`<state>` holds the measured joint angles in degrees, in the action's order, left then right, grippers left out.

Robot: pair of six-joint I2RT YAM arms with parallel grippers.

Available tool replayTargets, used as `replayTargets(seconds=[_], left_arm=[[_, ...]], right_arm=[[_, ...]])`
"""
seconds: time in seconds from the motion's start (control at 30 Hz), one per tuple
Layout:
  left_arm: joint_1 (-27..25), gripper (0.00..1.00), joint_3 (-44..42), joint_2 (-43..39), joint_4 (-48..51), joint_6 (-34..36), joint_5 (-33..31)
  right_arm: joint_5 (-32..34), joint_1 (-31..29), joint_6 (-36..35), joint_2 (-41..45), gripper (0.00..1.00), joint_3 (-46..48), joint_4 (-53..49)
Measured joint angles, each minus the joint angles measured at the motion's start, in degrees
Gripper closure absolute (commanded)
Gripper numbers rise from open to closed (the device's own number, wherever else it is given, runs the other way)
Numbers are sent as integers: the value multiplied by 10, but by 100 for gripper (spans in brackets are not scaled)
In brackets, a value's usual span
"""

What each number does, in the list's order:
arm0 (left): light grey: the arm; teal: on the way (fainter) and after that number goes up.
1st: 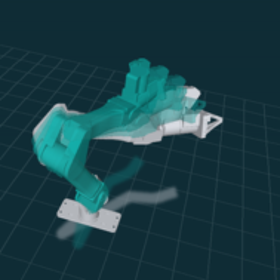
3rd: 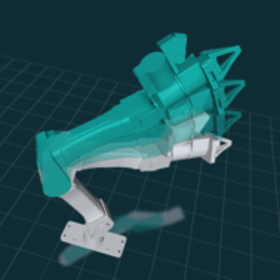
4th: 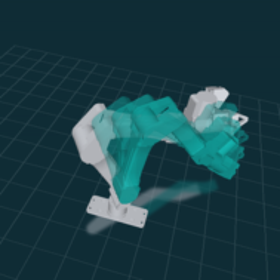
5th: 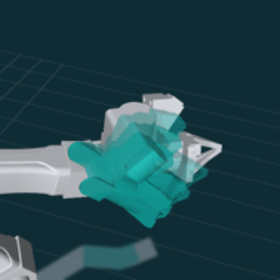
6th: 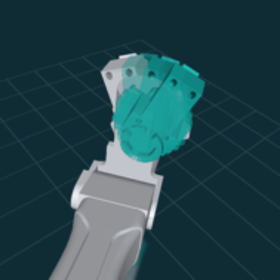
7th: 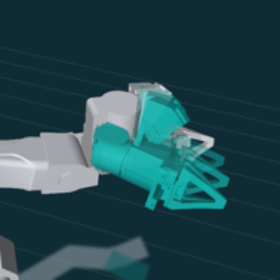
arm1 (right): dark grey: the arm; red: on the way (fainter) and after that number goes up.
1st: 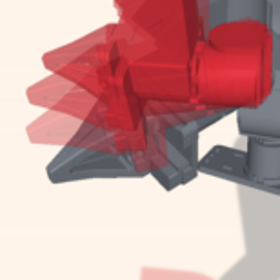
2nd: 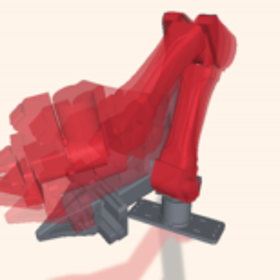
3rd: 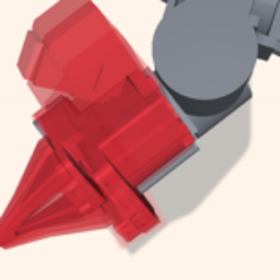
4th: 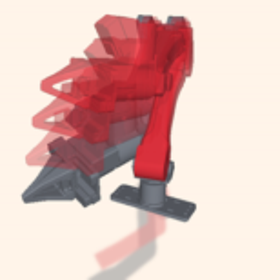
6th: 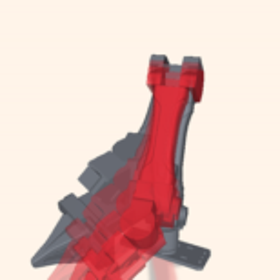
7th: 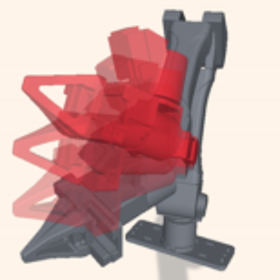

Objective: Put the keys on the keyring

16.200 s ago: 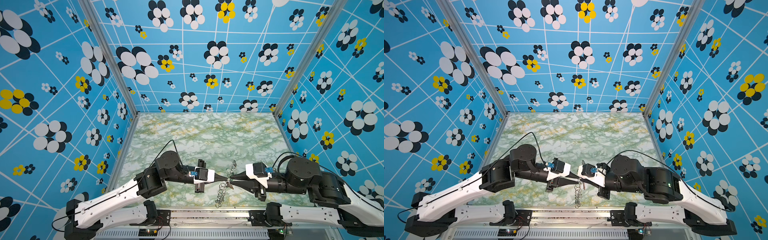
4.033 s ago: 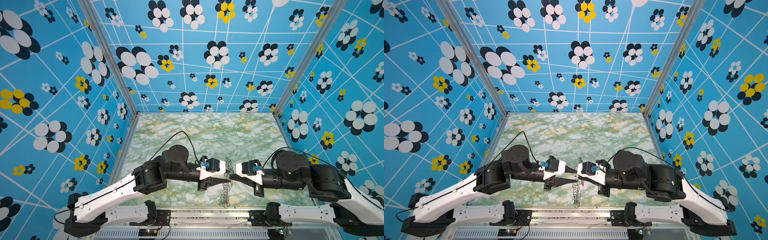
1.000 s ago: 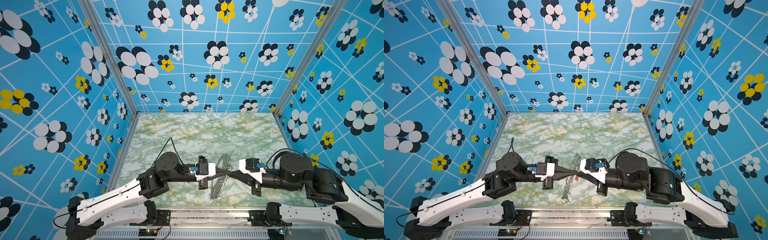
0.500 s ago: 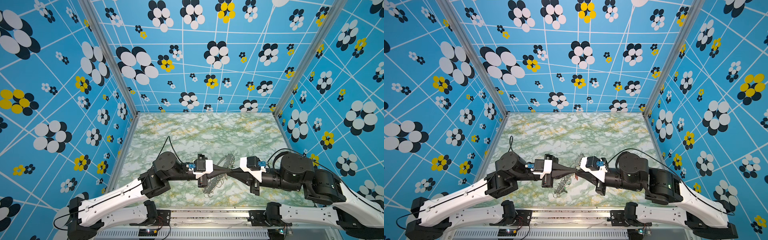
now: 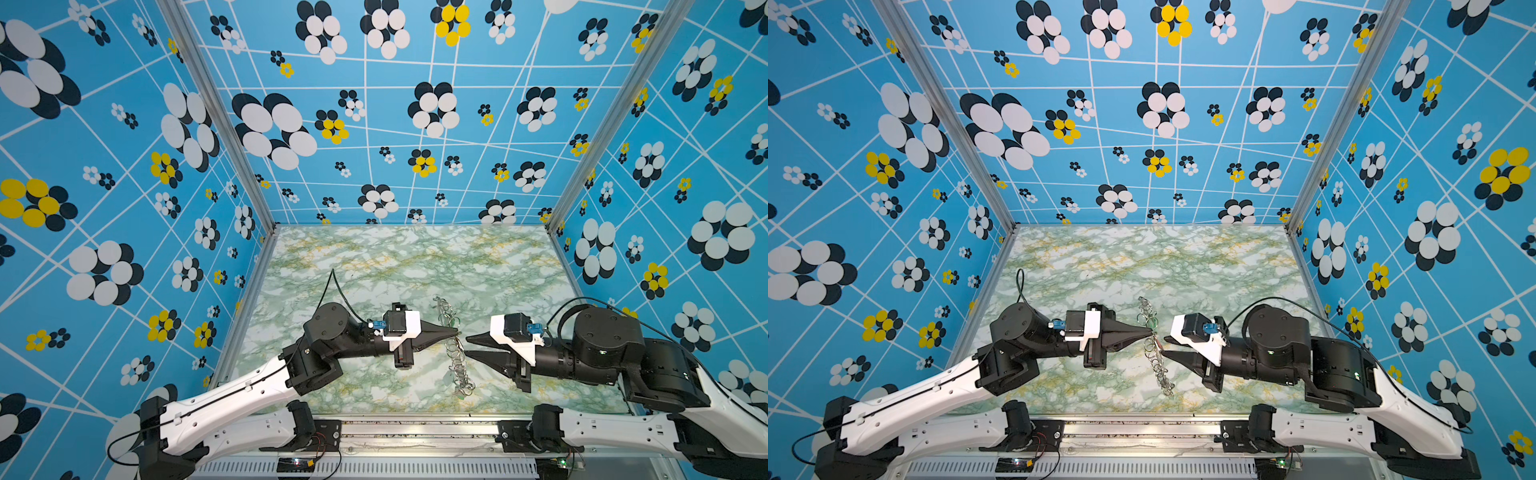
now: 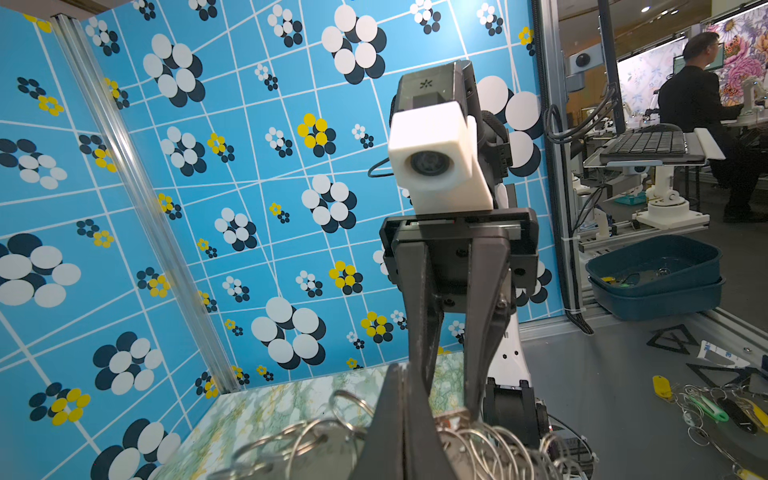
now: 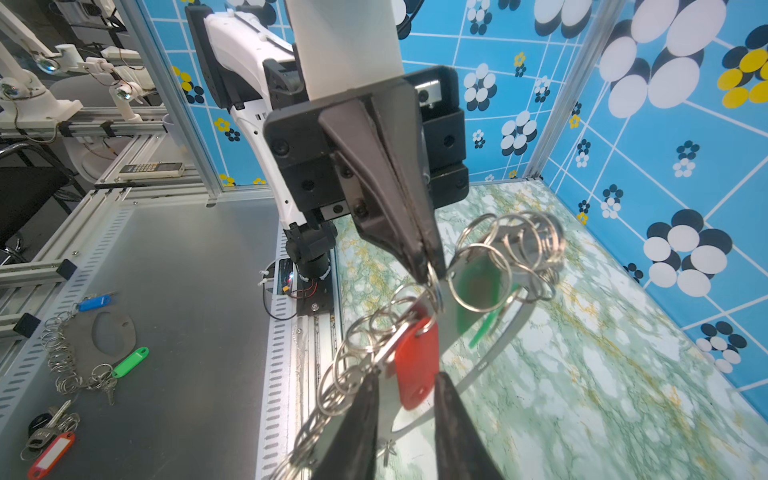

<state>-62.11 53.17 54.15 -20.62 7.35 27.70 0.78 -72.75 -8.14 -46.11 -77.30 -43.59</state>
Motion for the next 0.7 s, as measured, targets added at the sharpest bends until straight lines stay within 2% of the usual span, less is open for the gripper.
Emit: replayTargets(seconds=[0.2,0.7], left_arm=[[3,100,0,1,-2,-6,11],[3,100,0,2,-2,-10,38]], right_arm=[[5,0,-15,1,81,-8,1],[-6,0,-33,-10,79,-8,30]])
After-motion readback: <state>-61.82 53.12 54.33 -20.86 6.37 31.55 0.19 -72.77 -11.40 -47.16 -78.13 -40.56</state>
